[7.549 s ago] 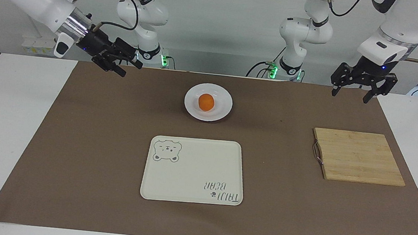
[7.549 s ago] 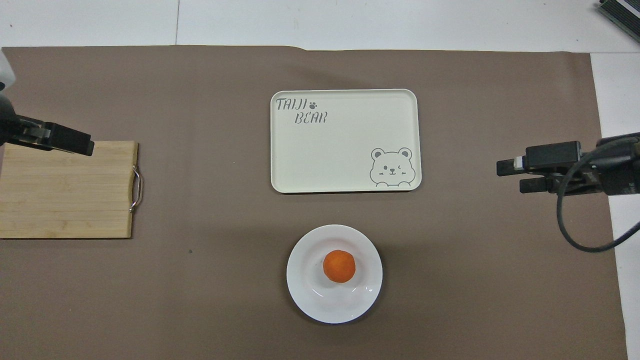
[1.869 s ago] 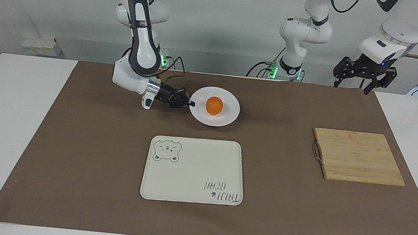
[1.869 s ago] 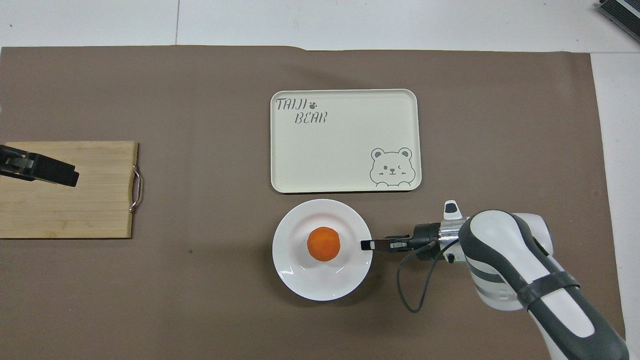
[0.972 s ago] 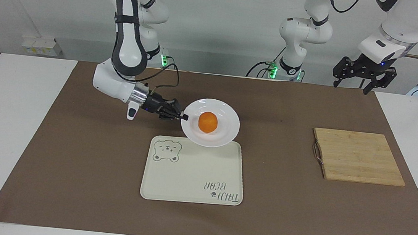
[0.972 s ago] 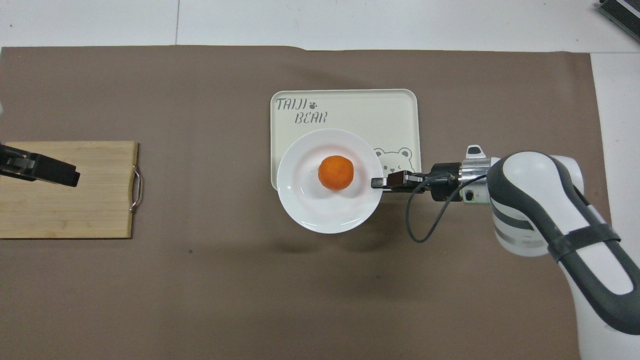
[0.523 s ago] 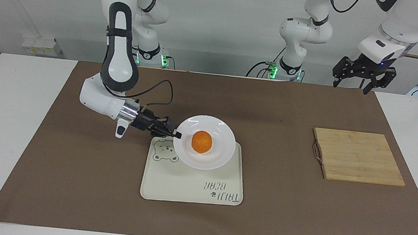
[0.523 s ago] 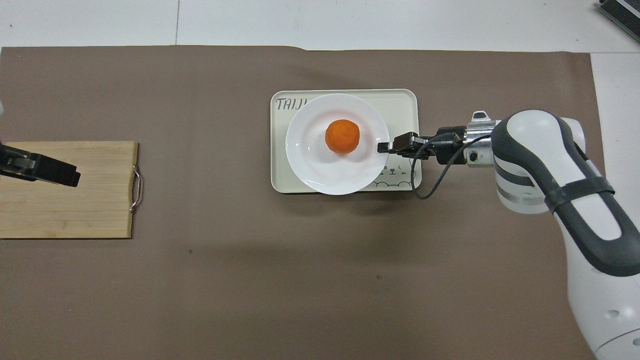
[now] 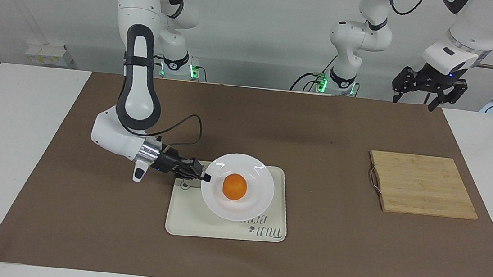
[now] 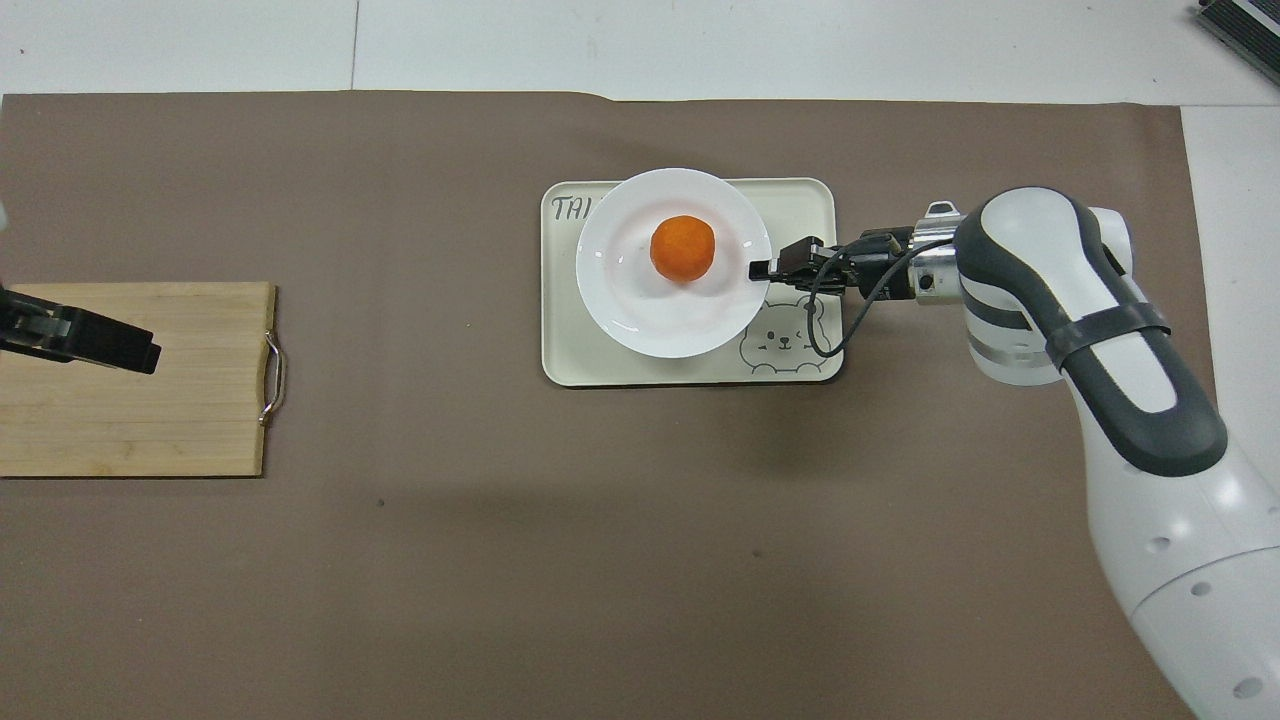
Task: Place orange and plate with both arms
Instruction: 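Slide the plate with the right gripper onto the cream tray, then adjust the plate on the tray and open the right gripper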
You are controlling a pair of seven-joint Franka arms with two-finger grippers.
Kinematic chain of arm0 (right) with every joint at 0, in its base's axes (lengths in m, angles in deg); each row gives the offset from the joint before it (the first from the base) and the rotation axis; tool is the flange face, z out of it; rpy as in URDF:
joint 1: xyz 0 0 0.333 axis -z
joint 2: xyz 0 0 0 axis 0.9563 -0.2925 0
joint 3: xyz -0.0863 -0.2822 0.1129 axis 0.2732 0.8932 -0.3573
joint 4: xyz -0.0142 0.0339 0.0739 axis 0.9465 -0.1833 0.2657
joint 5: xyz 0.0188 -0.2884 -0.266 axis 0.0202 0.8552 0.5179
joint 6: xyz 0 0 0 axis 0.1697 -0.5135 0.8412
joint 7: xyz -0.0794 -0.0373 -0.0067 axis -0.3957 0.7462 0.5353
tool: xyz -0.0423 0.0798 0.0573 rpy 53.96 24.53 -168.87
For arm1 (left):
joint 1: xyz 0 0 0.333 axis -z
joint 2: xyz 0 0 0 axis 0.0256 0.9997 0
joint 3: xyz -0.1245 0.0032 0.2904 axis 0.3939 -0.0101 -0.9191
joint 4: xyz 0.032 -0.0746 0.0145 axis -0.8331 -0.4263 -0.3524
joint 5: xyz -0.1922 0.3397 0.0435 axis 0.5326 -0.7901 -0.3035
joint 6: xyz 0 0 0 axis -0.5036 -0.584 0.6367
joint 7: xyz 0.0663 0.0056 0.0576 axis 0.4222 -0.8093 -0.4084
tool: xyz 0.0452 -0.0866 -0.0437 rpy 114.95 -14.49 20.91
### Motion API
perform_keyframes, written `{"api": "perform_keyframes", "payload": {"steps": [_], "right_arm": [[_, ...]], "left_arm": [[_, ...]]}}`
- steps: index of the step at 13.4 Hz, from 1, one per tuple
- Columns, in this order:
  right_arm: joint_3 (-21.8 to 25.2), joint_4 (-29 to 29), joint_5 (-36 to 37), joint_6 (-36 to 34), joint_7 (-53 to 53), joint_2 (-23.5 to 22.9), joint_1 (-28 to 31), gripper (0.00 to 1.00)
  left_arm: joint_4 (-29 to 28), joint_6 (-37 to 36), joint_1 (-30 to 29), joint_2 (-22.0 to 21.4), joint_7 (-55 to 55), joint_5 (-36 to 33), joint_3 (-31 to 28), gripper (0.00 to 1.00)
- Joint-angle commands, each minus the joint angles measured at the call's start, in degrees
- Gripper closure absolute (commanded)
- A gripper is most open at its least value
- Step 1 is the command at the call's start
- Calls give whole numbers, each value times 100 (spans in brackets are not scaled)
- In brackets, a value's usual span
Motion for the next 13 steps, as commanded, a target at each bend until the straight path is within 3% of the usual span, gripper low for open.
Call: {"api": "perform_keyframes", "payload": {"steps": [1,13], "right_arm": [[-47,276,161,-141,184,-219,68,100],[-38,232,609,-106,70,-308,25,100]], "left_arm": [[-141,25,12,-132,19,-68,9,0],[-141,25,20,-132,19,-68,9,0]]}}
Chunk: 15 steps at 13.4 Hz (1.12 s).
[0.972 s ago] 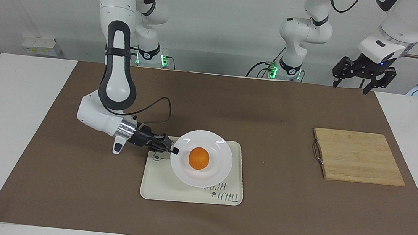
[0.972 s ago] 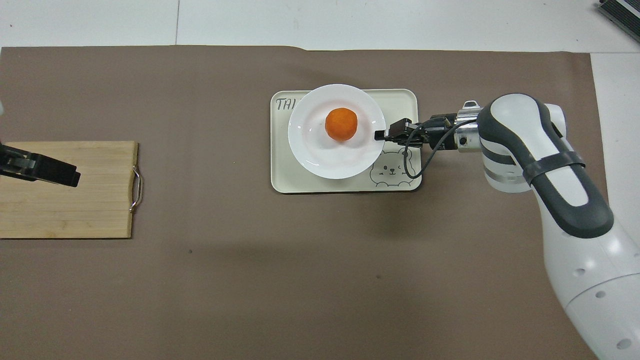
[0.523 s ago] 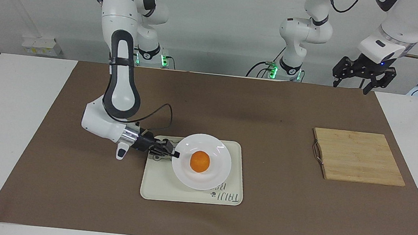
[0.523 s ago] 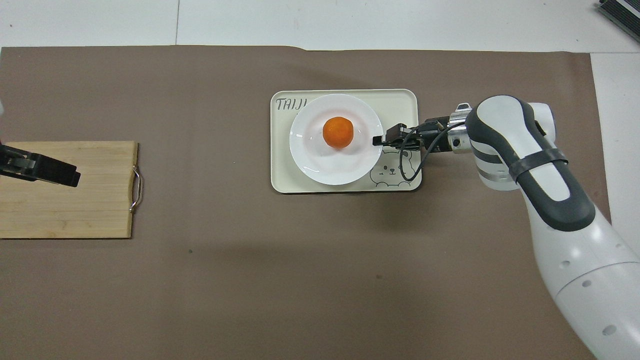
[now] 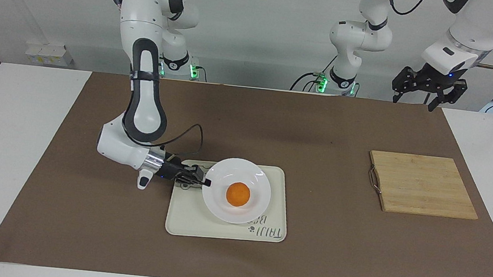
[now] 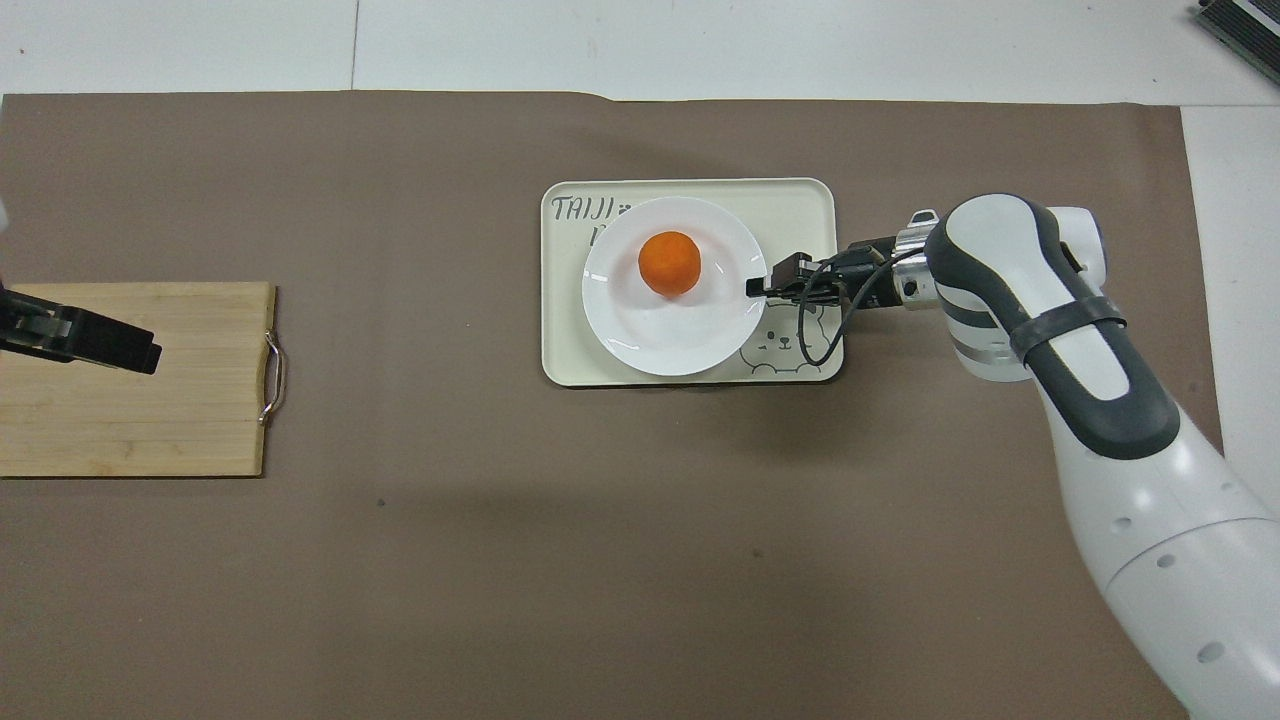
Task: Place orange and plate with both arms
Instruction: 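Adjust the plate on the tray and open the right gripper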
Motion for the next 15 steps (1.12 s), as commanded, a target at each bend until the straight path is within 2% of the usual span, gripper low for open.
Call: {"api": "perform_keyframes", "payload": {"steps": [1,7,8,9,12,15], "right_arm": [[-38,138,267,-88,41,-54,40,100],[-47,129,364,-35,-3,-54,40,100],[-47,137,373,-62,-12,-46,49,75],[-47,137,373,-44,-38,-46,31,1],[-38,137,390,-106,-143,-37,93,0],[-29,190,943,-106,-153,16,119,0]], "left_arm": [[-141,25,19,-132,19,-68,5,0],[-141,25,19,-132,45,-68,5,0],[-132,25,-24,-132,36,-68,5,0],[-141,25,-51,-132,54,-68,5,0],[-132,25,-60,-132,45,-68,5,0],[-141,-27,-60,-132,28,-60,-4,0]]}}
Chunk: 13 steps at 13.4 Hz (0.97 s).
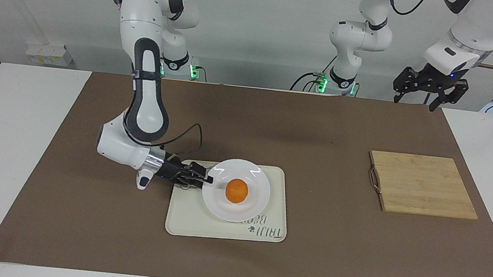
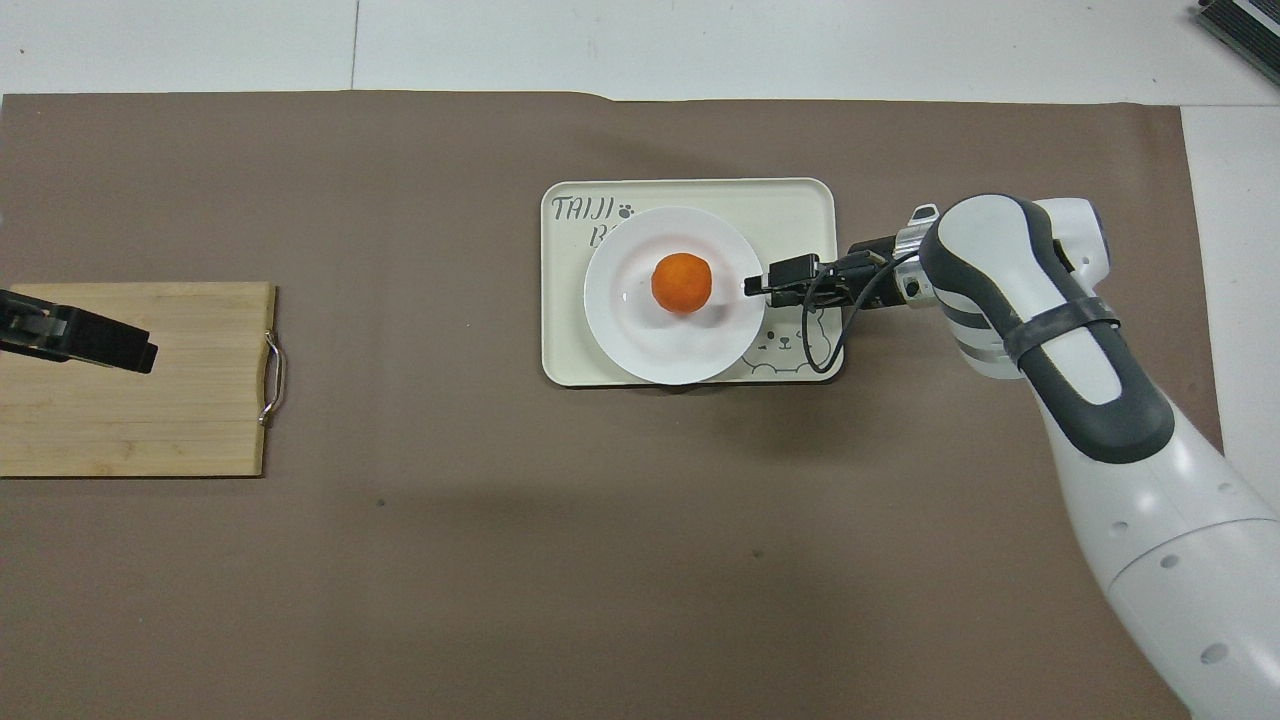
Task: Place orange and plate with both arms
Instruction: 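Adjust the plate on the tray and open the right gripper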
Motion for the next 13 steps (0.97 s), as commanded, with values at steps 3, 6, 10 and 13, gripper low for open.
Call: {"api": "perform_keyframes", "payload": {"steps": [3,6,10,13], "right_arm": [[-14,122,665,-90,-23,84,90,0],[-14,340,1016,-46,12,102,64,0],[-6,543,2104,-29,276,277,20,0],[12,605,3279,242,801,531,-50,0]], "left_arm": [[-149,-45,-53,-141,36,-51,23,0],[-158,-53,-62,-141,54,-42,14,0],[-149,-62,-62,-141,37,-7,14,0],[-123,-27,-62,-132,37,-7,14,0]]}}
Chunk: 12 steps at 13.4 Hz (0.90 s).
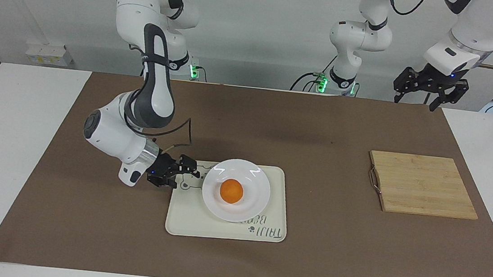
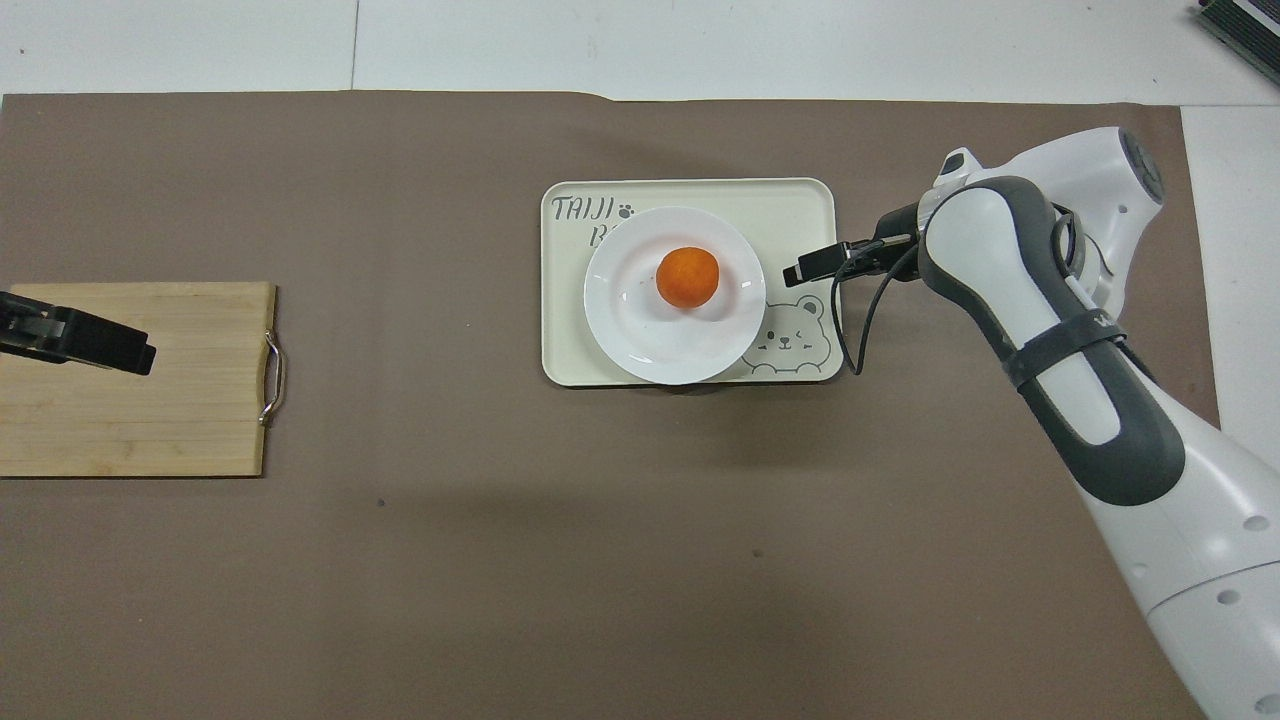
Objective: Place orange and plate with both arms
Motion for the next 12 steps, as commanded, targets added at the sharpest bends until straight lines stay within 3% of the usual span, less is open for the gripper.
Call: {"api": "perform_keyframes", "payload": {"steps": [1,5,12], "right_arm": [[-23,20,1344,243,651,304,-64,0],[-6,-6,2674,191,1601,594,-134,0],[29,11,3529,-704,2403,1244,76,0]], "left_arm": [[-120,-1,-60,-132,37,-7,26,0],[-120,-1,-51,-123,37,-7,35,0],[-120,-1,-51,-132,19,-7,35,0]]}}
